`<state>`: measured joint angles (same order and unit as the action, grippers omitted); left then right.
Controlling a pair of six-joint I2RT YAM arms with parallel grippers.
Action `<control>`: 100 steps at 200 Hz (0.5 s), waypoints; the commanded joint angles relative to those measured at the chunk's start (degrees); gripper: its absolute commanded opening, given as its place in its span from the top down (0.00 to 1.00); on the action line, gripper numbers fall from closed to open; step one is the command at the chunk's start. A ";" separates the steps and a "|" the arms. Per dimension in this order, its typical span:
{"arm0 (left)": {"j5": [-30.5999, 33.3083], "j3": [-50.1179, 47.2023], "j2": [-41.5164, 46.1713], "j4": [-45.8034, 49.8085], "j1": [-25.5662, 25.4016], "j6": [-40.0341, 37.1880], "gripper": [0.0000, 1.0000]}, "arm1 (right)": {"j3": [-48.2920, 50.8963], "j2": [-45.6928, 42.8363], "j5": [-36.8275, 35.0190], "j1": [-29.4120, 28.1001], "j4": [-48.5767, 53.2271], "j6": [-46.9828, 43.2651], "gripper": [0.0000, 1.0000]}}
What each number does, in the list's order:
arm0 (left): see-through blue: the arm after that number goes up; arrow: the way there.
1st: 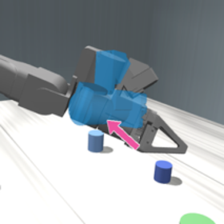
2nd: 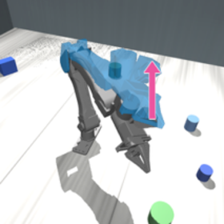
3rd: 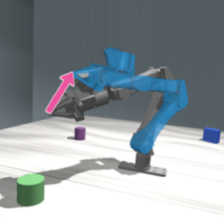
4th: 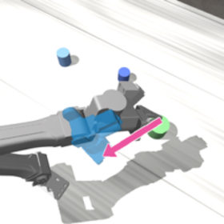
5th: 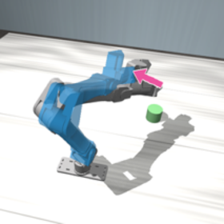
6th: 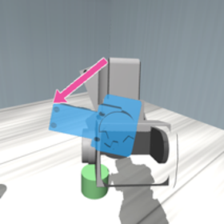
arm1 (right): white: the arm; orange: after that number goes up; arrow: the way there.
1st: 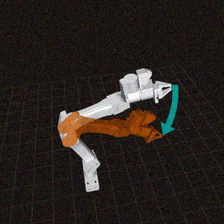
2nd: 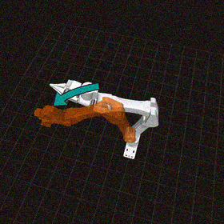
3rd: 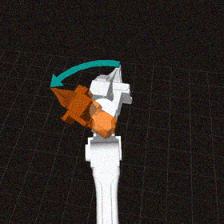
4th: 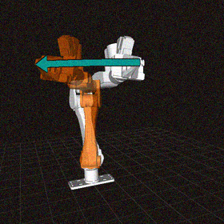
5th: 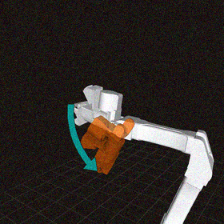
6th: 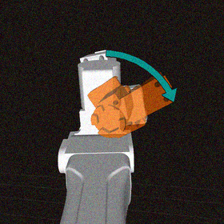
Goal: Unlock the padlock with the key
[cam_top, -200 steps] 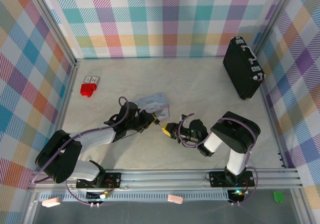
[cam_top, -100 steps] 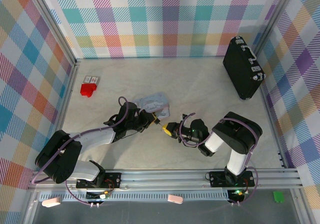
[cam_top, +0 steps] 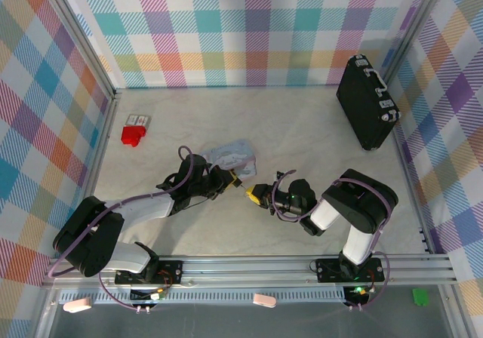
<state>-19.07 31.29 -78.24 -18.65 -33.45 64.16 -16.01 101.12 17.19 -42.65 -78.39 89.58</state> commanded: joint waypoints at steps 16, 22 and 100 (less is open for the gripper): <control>-2.02 -0.70 0.44 -5.08 0.84 1.14 1.00 | -0.64 -1.46 1.22 0.38 -2.21 0.33 1.00; -2.02 -0.70 0.45 -5.08 0.84 1.08 1.00 | -0.77 -1.52 1.42 0.38 -2.21 0.33 1.00; -1.83 -0.79 0.41 -5.18 0.84 1.05 1.00 | -0.16 -2.35 0.71 0.39 -2.21 -0.81 1.00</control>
<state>-19.46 30.89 -78.26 -20.10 -33.43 64.77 -16.05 99.57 17.61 -42.65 -78.37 89.54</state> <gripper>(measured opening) 0.080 0.051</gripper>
